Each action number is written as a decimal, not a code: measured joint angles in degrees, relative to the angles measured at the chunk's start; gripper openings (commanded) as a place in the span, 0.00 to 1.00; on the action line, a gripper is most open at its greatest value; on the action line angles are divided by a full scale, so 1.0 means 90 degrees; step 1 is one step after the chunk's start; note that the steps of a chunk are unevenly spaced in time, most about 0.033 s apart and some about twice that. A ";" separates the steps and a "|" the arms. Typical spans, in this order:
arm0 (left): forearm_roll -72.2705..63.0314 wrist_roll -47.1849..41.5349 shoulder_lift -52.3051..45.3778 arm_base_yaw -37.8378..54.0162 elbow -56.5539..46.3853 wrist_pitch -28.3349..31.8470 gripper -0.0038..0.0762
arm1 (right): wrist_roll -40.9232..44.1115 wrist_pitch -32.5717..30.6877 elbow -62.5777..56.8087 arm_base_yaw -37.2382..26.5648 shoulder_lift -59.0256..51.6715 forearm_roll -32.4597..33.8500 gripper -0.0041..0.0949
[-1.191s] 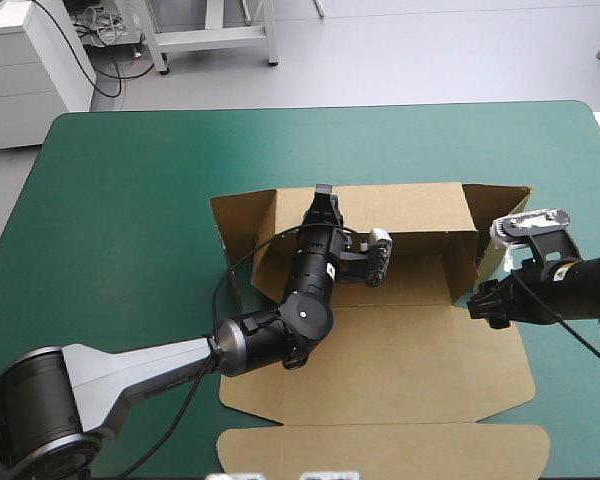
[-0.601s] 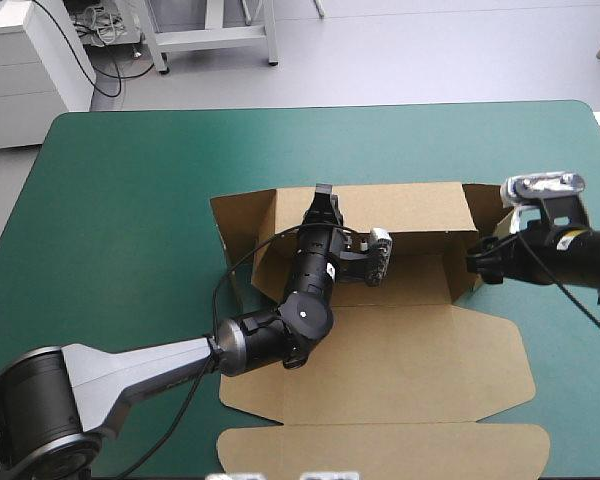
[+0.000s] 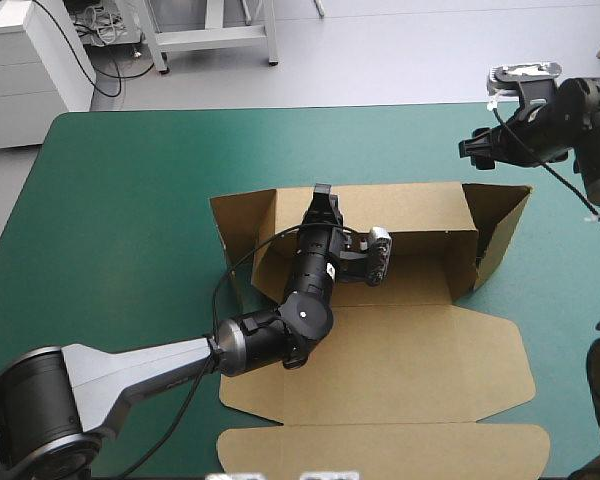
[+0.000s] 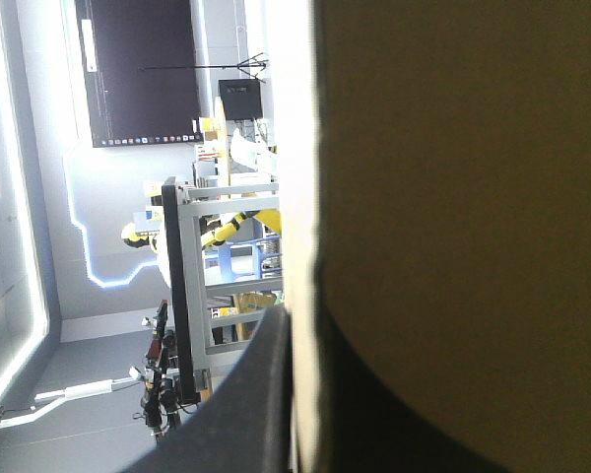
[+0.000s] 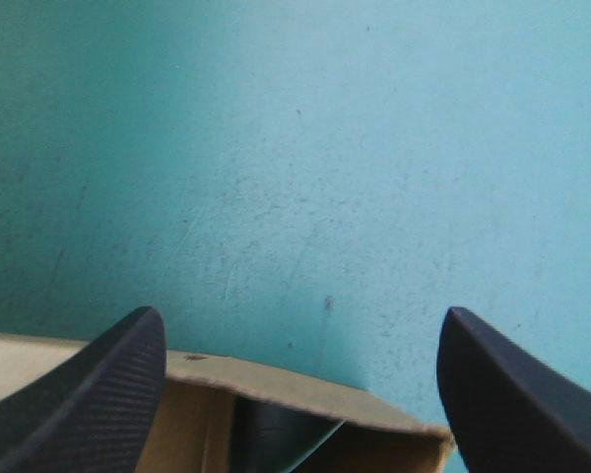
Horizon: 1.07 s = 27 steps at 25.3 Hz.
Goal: Fold the box
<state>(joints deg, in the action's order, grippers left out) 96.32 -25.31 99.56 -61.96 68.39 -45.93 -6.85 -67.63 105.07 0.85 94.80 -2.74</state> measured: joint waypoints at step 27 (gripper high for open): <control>-0.0023 0.0000 0.0000 0.0000 0.0000 0.0017 0.04 | -0.1235 -0.0050 -0.1499 -0.1320 0.0229 -0.1422 0.74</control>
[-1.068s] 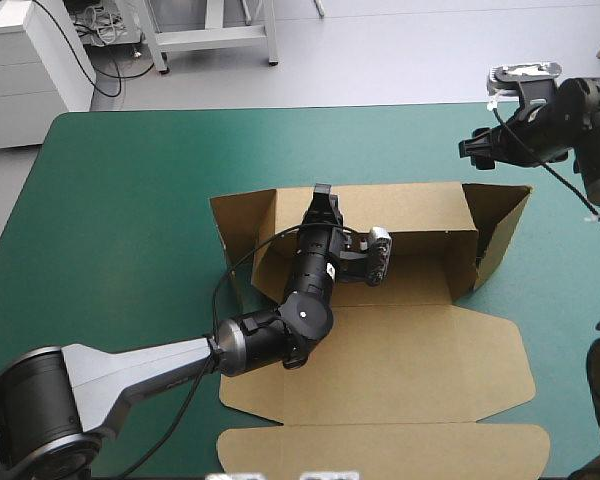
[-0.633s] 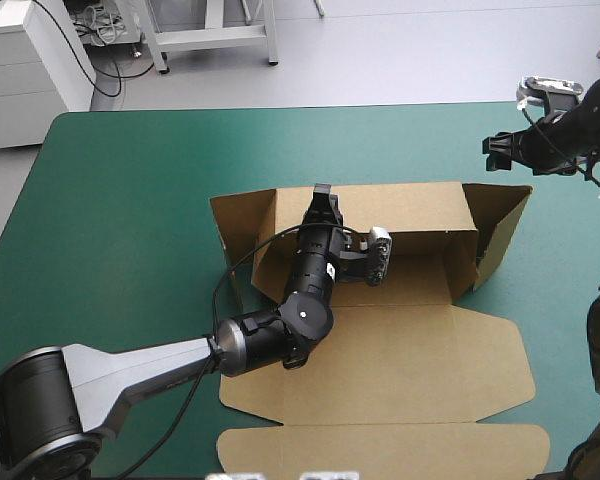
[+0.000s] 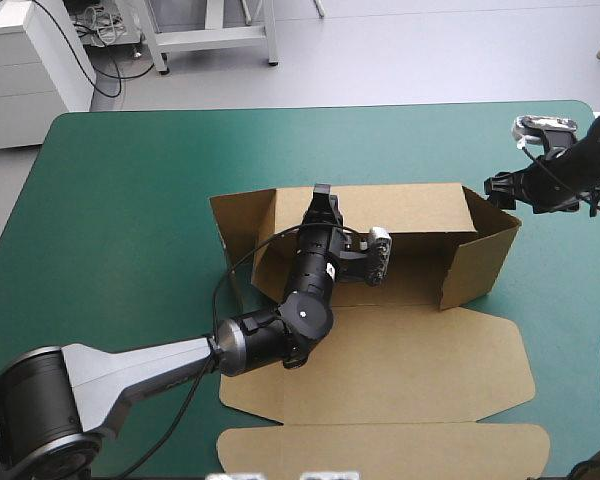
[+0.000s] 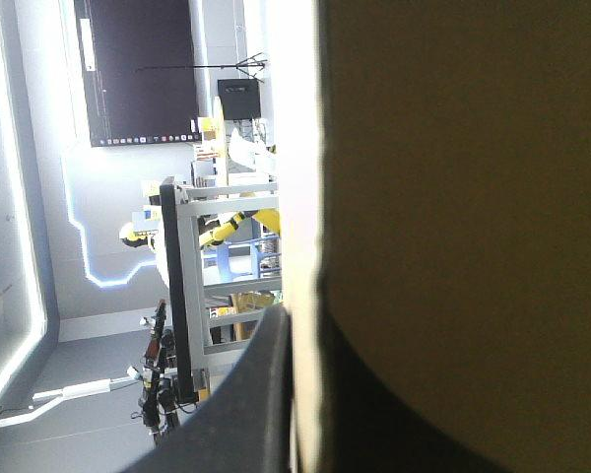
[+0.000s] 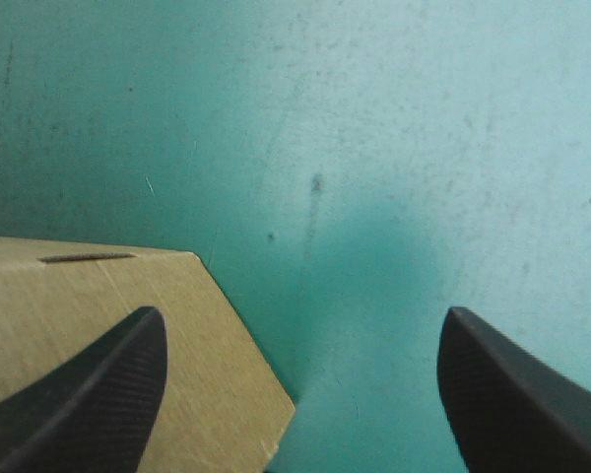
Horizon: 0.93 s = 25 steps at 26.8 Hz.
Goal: Fold the box
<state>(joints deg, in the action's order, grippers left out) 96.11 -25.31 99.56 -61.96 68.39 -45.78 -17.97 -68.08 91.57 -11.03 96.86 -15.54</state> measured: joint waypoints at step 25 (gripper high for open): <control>-0.0023 -0.0016 0.0000 0.0000 0.0000 0.0000 0.04 | -0.3395 0.1589 -0.3895 -0.0386 -0.2404 -0.2113 0.74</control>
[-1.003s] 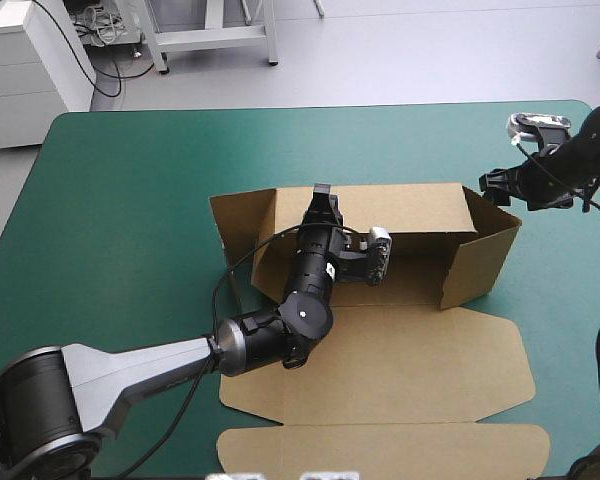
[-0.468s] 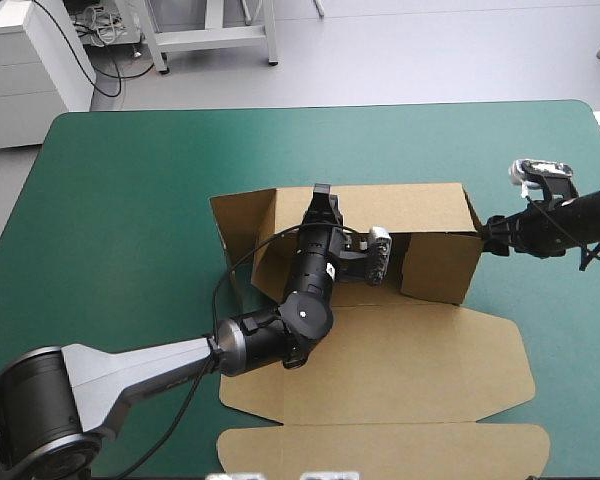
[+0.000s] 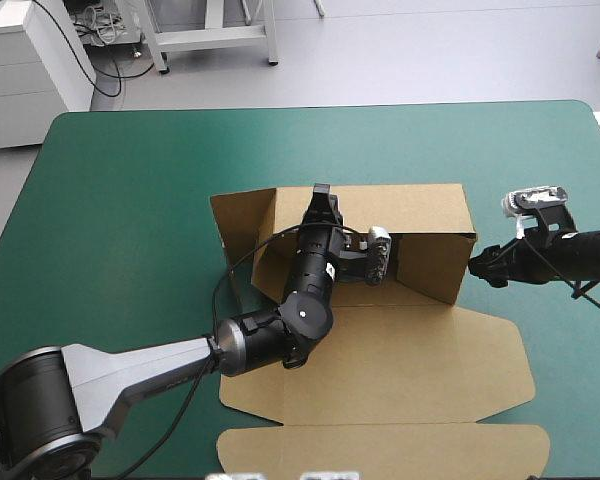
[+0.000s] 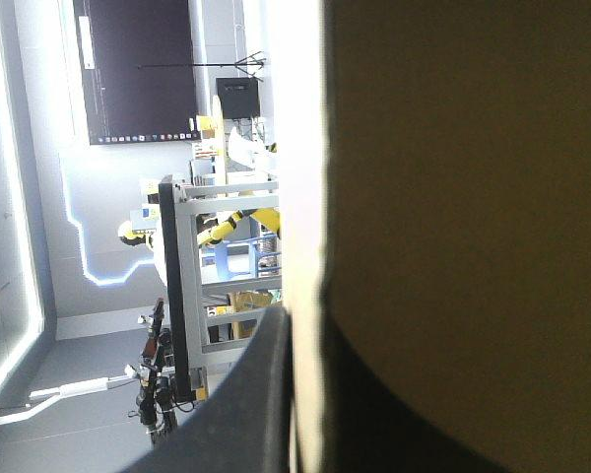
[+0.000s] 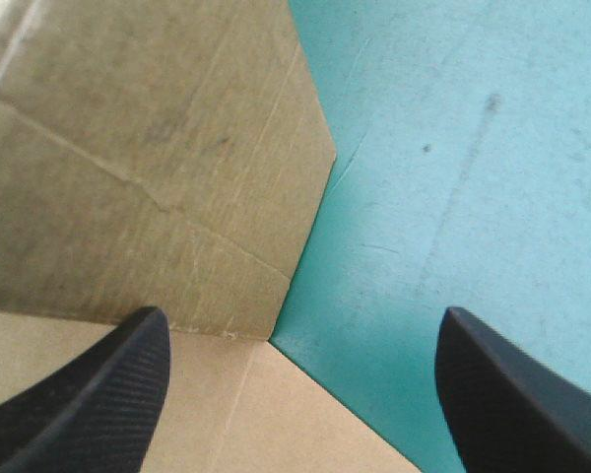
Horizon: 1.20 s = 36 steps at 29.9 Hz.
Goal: Fold the box
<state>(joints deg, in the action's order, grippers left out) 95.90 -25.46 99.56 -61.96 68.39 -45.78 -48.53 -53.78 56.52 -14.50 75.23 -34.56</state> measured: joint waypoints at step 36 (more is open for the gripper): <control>-0.0007 -0.0048 0.0000 0.0006 0.0000 0.0046 0.04 | -0.3162 0.0205 -0.1035 0.0003 -0.0002 -0.2254 0.74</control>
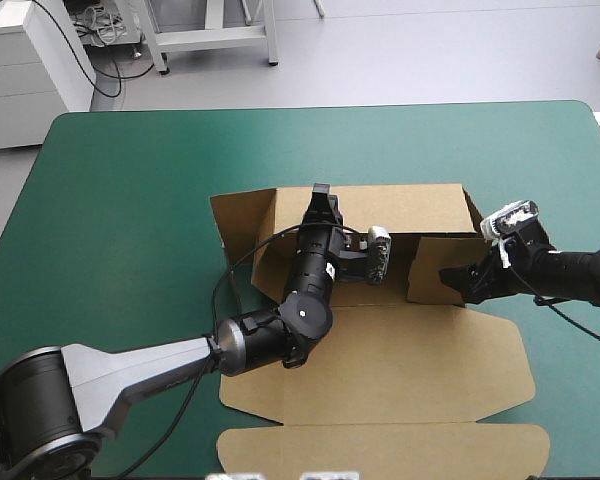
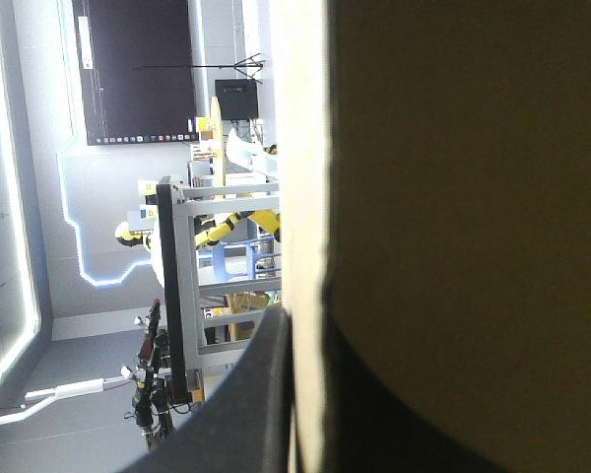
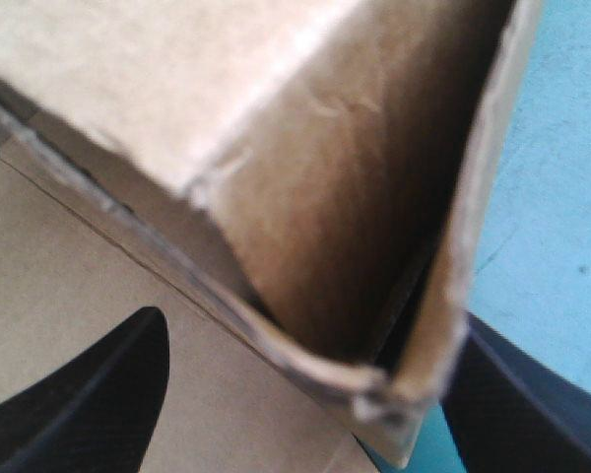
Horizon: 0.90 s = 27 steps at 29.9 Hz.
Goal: Fold the box
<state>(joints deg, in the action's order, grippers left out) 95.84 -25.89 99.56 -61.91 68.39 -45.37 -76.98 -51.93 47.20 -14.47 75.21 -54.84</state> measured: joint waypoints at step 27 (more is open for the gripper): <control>0.0000 -0.0073 0.0000 0.0000 0.0000 0.0044 0.04 | -0.0794 0.0810 -0.0365 0.0202 0.0007 -0.1155 0.53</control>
<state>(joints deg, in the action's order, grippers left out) 95.84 -26.54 99.56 -61.91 68.39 -44.97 -84.13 -44.64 43.91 -12.65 75.27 -65.24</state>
